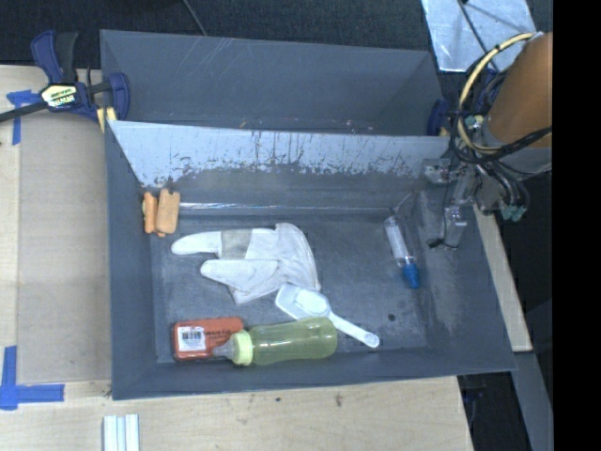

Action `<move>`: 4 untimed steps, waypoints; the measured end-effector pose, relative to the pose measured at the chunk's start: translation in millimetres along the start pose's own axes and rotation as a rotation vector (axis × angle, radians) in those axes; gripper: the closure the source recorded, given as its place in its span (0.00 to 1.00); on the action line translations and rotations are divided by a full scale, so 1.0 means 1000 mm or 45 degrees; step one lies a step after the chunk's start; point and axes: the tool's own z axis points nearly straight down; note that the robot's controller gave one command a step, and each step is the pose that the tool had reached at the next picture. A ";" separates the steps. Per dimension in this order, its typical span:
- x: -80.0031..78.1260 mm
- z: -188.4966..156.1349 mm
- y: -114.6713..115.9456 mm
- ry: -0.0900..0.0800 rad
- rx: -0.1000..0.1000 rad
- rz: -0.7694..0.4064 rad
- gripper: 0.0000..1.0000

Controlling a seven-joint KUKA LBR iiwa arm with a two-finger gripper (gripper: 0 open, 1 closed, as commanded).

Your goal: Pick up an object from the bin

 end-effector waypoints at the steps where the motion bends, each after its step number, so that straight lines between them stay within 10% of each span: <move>1: -0.002 -0.006 0.001 -0.010 0.002 -0.005 0.00; 2: -0.014 0.085 0.002 -0.013 0.001 0.101 0.00; 3: -0.013 0.104 0.014 0.012 -0.010 0.575 0.00; 4: -0.005 0.070 0.016 -0.009 0.000 0.496 0.00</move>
Offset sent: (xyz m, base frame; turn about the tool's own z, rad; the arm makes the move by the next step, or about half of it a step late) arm 0.0136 0.0035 -0.1026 0.0909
